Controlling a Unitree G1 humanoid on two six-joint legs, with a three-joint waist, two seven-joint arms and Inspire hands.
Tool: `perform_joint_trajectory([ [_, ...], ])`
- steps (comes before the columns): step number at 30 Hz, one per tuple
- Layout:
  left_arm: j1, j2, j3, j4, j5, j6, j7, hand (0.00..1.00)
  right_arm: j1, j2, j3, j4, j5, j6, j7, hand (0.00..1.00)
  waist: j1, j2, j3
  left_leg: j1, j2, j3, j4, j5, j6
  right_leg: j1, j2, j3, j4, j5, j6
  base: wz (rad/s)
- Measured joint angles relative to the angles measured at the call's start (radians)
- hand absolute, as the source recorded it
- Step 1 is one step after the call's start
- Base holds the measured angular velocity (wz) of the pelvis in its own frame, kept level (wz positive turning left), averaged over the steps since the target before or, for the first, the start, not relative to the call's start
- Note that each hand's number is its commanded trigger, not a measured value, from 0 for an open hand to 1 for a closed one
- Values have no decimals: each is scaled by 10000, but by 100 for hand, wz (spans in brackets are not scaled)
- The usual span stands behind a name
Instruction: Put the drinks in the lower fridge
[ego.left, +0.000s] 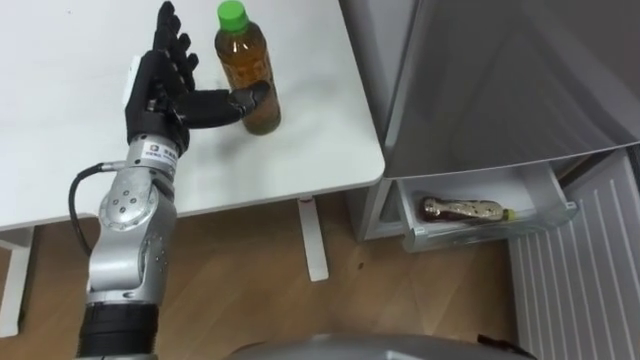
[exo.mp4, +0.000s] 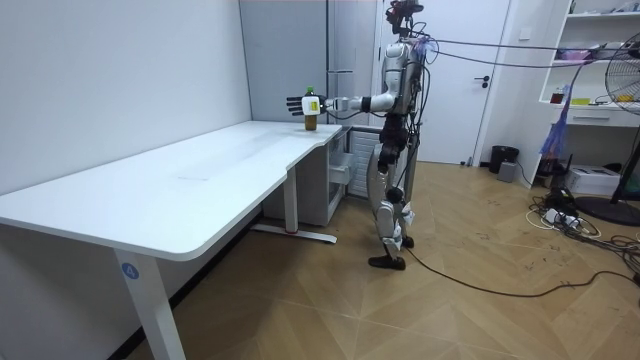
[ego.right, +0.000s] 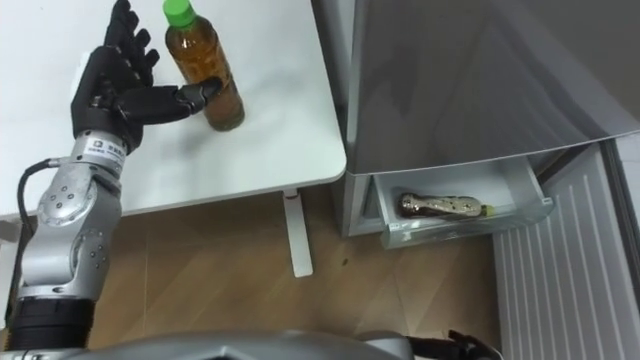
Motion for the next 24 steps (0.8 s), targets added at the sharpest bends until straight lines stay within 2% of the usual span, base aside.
perform_joint_trajectory([
  [5,-130,9,-4,22,1,0,-17,0,11,-4,-39,-3,-635,188,0,0,-99,8,5,4,0,-3,-1,0,0,-16,2,-6,-2,0,0,-1],
  [10,-479,9,-13,439,-4,0,-57,0,3,-3,-93,-46,-1025,216,0,0,-102,1,10,70,-1,-2,-8,0,0,31,2,-7,1,0,0,0],
  [16,-505,8,-13,504,-1,0,-72,0,-7,-4,-105,-50,-1214,301,-1,0,-102,-12,20,80,0,-2,-8,0,0,29,1,-8,22,0,0,0],
  [20,-900,6,-9,1239,14,27,-52,0,-57,-22,-105,-37,-1305,431,-7,0,-88,5,29,85,15,-9,2,-1,1,4,1,-42,134,0,0,0],
  [24,-987,6,-7,1253,24,151,-35,0,-87,-41,-126,44,-1335,473,-18,0,-127,52,1,12,20,-13,10,-2,3,-63,2,-40,155,0,0,0],
])
